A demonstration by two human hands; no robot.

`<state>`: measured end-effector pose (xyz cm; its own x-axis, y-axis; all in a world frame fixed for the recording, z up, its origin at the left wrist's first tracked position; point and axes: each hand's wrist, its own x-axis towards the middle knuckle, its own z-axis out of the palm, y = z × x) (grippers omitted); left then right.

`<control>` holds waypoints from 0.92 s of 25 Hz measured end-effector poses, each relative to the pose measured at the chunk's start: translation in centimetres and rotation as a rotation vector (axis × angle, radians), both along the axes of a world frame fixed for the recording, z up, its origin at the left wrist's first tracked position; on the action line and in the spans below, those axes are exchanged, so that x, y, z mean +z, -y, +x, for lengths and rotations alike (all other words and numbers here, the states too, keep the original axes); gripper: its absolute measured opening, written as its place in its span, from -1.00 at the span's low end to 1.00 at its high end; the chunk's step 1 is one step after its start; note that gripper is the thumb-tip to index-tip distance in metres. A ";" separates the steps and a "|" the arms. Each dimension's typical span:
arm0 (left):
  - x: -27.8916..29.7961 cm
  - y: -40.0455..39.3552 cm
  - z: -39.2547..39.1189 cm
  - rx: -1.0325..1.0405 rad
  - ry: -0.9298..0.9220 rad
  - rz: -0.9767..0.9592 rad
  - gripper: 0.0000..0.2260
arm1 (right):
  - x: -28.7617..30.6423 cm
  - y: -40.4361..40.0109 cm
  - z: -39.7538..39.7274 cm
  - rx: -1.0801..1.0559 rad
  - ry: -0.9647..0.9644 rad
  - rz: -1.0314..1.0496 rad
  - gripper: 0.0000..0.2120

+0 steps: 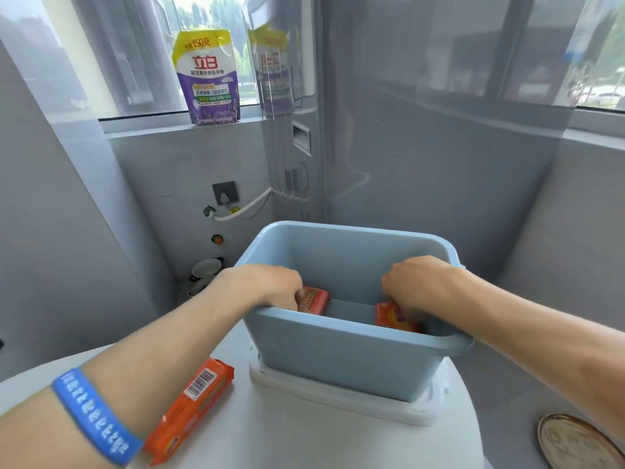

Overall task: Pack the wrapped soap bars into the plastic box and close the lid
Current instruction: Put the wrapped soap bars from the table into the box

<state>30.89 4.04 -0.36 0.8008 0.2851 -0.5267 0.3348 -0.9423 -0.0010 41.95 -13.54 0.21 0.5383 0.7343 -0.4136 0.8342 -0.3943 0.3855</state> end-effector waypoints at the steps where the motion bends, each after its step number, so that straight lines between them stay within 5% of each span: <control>1: -0.1 0.0 -0.2 0.001 -0.059 -0.013 -0.73 | 0.1 0.0 -0.1 -0.008 -0.038 -0.058 -0.91; 6: 0.2 0.3 -0.6 0.019 0.003 -0.044 -0.74 | -0.6 -0.5 0.4 -0.029 -0.139 0.010 -0.89; 13: 3.0 -0.4 -10.9 0.189 1.007 -0.104 -0.79 | 4.1 -2.3 -5.7 0.142 -0.328 0.688 -0.95; 15: 1.5 -2.5 -15.6 0.363 0.979 -0.010 -0.77 | 4.7 -2.5 -10.3 0.240 -0.335 0.840 -0.92; 18: -3.1 -5.6 -22.6 0.636 0.611 0.071 -0.66 | 3.4 -3.9 -17.2 0.426 -0.395 0.937 -0.90; 20: -5.6 -6.4 -24.9 0.620 0.451 0.125 -0.59 | 0.7 -6.2 -20.1 0.550 -0.362 0.855 -0.86; 23: -5.6 -7.5 -26.2 0.523 0.466 0.182 -0.52 | -4.8 -9.6 -22.2 0.580 -0.280 0.597 -0.59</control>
